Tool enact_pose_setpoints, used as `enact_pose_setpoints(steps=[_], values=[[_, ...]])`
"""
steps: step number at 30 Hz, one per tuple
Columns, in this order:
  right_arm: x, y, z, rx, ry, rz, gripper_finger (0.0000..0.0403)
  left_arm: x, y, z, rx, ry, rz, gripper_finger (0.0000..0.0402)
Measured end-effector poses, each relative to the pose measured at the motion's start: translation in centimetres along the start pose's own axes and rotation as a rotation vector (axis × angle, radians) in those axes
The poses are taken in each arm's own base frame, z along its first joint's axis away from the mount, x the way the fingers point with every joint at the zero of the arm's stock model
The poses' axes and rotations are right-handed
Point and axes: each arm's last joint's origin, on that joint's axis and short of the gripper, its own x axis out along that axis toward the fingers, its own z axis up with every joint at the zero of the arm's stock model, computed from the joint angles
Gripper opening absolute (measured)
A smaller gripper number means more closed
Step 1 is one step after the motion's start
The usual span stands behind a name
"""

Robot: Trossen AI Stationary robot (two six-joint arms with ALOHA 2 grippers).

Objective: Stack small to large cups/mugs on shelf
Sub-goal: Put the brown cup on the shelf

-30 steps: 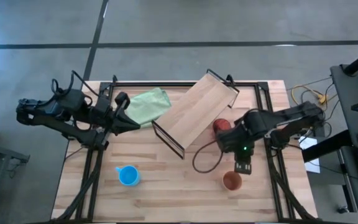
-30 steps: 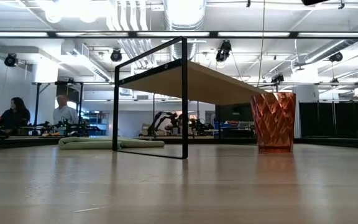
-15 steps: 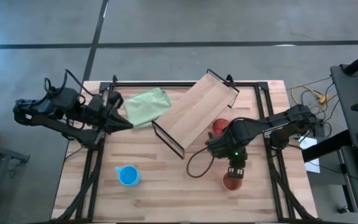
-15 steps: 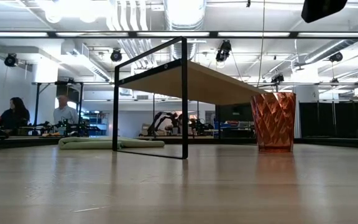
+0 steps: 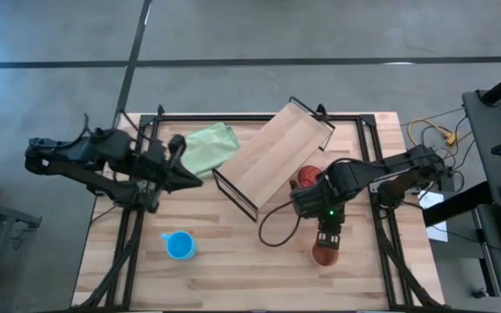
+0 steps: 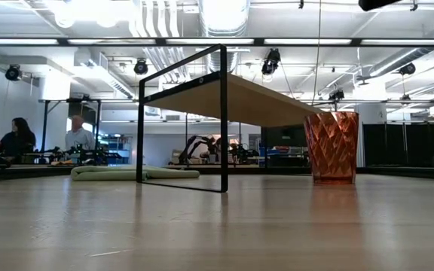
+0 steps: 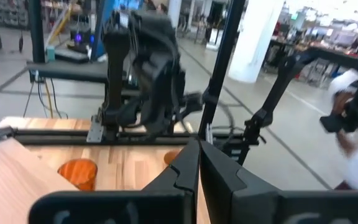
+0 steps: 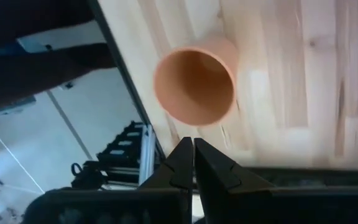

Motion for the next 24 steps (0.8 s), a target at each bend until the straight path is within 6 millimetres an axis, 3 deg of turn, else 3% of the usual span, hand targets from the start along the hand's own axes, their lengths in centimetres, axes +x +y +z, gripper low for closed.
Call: enact_pose_setpoints(steps=[6, 12, 20, 24], values=[[-2.0, 0.5, -0.5, 0.01, -0.132, -0.096, 0.0009, 3.9, 0.5, -1.7, -0.006, 0.115, 0.021, 0.0], [-3.7, 1.0, -1.0, -0.005, -0.213, -0.102, 0.0009, 8.9, 1.3, -4.6, -0.014, 0.269, 0.048, 0.0], [-4.2, 1.3, -0.9, -0.08, -0.247, -0.092, 0.0009, 16.0, 2.8, -11.4, -0.027, 0.534, 0.095, 0.0], [-3.6, 1.0, -0.7, -0.12, -0.228, -0.114, 0.0009, 17.8, 3.5, -14.9, -0.047, 0.755, 0.084, 0.0]])
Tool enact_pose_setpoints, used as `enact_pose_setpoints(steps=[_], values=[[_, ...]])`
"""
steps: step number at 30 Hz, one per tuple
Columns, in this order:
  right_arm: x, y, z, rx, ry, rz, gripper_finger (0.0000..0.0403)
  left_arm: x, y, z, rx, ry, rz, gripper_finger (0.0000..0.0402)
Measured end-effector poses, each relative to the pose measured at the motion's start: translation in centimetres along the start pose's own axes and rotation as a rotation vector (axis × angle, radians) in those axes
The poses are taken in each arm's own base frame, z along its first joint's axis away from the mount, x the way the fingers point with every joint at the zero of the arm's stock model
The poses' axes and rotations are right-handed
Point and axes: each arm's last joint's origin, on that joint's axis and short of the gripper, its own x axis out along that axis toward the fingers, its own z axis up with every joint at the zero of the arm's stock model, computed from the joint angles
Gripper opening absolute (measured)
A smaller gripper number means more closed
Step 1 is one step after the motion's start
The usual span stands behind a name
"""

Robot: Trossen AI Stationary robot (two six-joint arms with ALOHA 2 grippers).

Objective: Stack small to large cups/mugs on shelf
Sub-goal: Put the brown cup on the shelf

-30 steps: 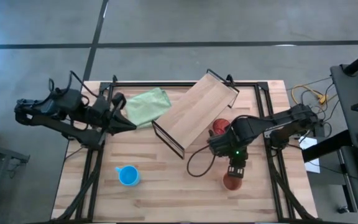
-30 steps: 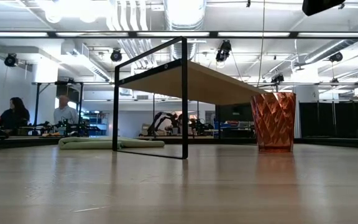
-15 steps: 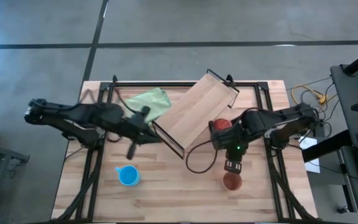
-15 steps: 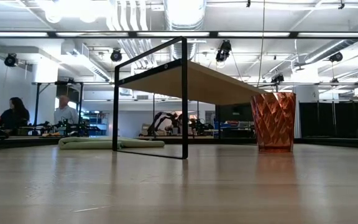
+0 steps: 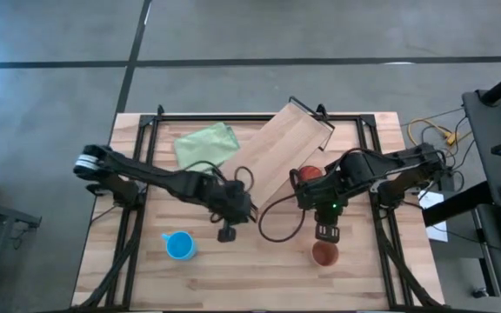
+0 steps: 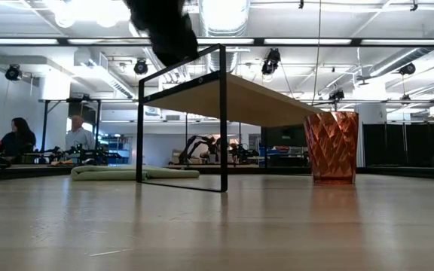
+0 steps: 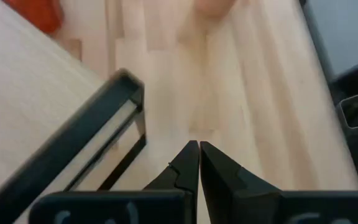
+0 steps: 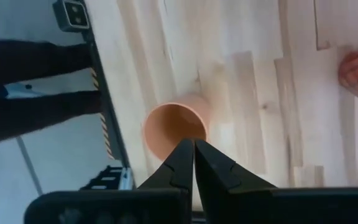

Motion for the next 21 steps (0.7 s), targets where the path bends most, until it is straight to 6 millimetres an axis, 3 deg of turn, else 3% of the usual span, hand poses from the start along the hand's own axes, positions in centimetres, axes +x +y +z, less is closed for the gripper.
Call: enact_pose_setpoints(steps=[8, 13, 21], values=[[1.1, -0.4, 0.2, 0.011, 0.023, -0.038, 0.0009, -1.1, -1.0, 2.8, -0.047, 0.012, -0.144, 0.0], [1.2, -0.3, 0.4, 0.005, 0.0, -0.034, 0.0009, -4.4, -1.7, 5.1, -0.023, -0.121, -0.178, 0.0], [1.0, 0.0, 0.8, -0.004, -0.04, -0.011, 0.0009, -8.6, -2.1, 5.3, -0.024, -0.215, -0.199, 0.0]])
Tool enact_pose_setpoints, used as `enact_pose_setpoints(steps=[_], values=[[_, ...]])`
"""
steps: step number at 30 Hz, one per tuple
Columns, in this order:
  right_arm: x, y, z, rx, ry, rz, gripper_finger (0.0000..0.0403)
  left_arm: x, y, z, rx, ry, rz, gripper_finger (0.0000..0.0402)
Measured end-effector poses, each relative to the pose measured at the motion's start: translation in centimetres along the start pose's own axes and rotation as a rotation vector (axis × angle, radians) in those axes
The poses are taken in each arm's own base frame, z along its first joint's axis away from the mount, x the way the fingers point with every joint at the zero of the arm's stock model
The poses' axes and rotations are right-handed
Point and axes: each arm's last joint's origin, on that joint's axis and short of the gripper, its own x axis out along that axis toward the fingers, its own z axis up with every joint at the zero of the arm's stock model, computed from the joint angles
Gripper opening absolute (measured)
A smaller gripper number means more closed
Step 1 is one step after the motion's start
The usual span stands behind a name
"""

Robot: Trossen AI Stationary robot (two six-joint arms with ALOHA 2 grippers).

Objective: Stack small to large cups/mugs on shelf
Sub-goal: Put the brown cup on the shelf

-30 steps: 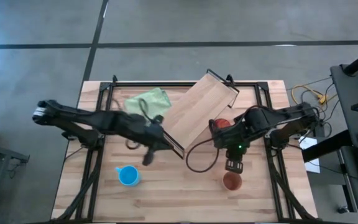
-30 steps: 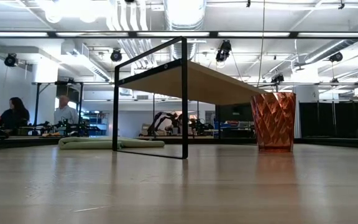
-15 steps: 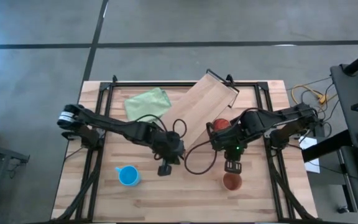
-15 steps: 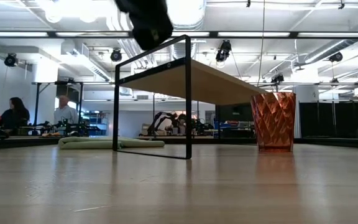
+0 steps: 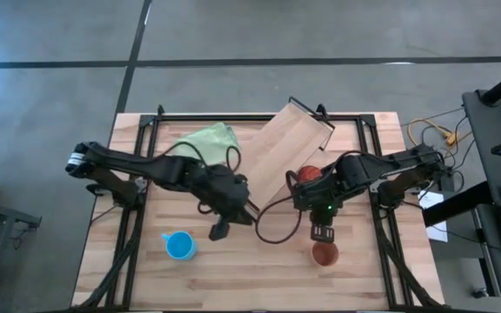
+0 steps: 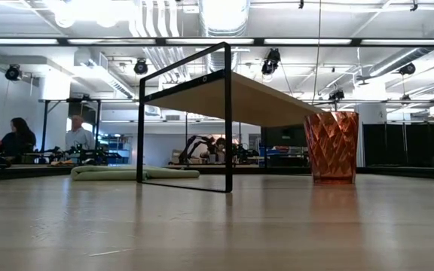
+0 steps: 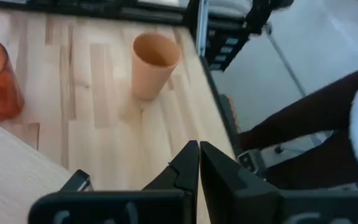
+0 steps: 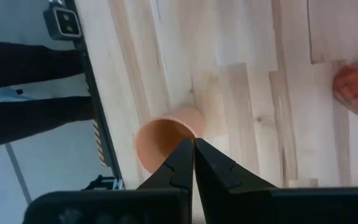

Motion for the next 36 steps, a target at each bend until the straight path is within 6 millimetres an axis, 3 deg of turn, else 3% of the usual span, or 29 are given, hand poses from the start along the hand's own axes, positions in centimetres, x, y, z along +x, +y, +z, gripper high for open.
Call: enact_pose_setpoints(steps=[10, 31, 36], values=[[0.0, 0.5, 0.8, -0.02, -0.081, 0.046, 0.0009, -3.1, -1.0, 0.6, -0.051, -0.091, -0.025, 0.0], [-0.2, 1.0, 1.6, -0.043, -0.169, 0.1, 0.0009, -3.1, -1.0, 0.5, -0.052, -0.092, -0.026, 0.0], [-0.3, 0.8, 1.7, -0.153, -0.184, 0.078, 0.0009, -3.1, -1.0, 0.5, -0.053, -0.091, -0.026, 0.0]])
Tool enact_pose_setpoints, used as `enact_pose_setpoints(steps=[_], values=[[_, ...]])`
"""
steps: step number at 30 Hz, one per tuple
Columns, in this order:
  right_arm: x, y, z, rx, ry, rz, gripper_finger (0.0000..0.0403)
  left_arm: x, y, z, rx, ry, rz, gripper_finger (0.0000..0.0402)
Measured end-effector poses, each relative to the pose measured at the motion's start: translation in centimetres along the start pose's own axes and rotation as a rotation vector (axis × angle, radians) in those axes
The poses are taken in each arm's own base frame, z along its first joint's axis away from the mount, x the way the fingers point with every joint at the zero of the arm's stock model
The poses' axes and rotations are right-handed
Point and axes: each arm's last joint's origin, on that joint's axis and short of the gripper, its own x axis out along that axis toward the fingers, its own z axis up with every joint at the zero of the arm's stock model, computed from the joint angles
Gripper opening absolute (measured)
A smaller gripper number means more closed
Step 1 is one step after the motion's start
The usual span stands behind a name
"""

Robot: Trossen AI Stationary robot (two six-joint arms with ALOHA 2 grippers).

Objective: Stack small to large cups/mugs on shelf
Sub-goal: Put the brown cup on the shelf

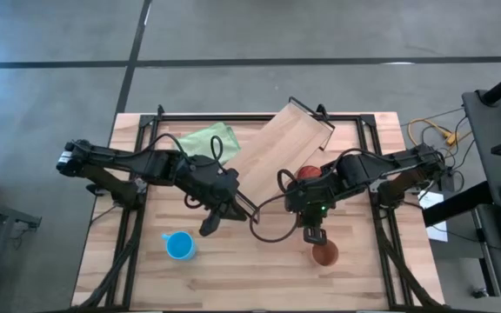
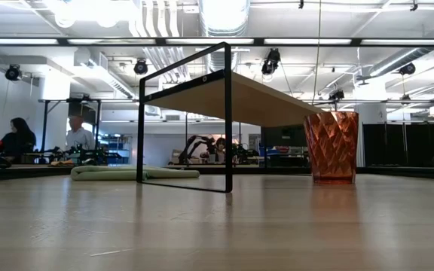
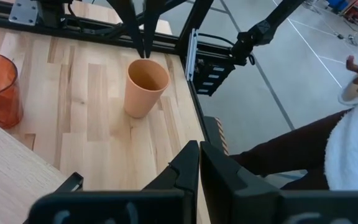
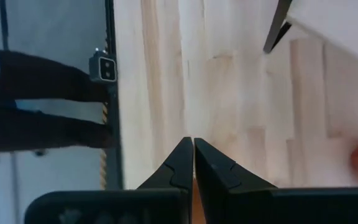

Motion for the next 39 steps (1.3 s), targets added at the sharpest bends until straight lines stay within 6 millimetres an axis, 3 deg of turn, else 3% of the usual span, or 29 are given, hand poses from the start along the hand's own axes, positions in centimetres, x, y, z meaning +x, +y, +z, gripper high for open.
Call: enact_pose_setpoints(steps=[5, 19, 39], values=[[-0.23, -0.07, -0.31, -0.032, 0.016, -0.008, 0.0021, 0.01, 0.02, -0.05, -0.002, 0.005, 0.001, 0.0], [-0.63, 0.04, -0.64, -0.032, 0.037, 0.036, 0.0127, 0.02, 0.04, -0.04, -0.002, 0.004, 0.0, 0.0], [-0.45, 0.2, -0.08, -0.062, -0.022, 0.049, 0.0128, 0.02, -0.01, -0.01, -0.001, 0.001, -0.003, 0.0]])
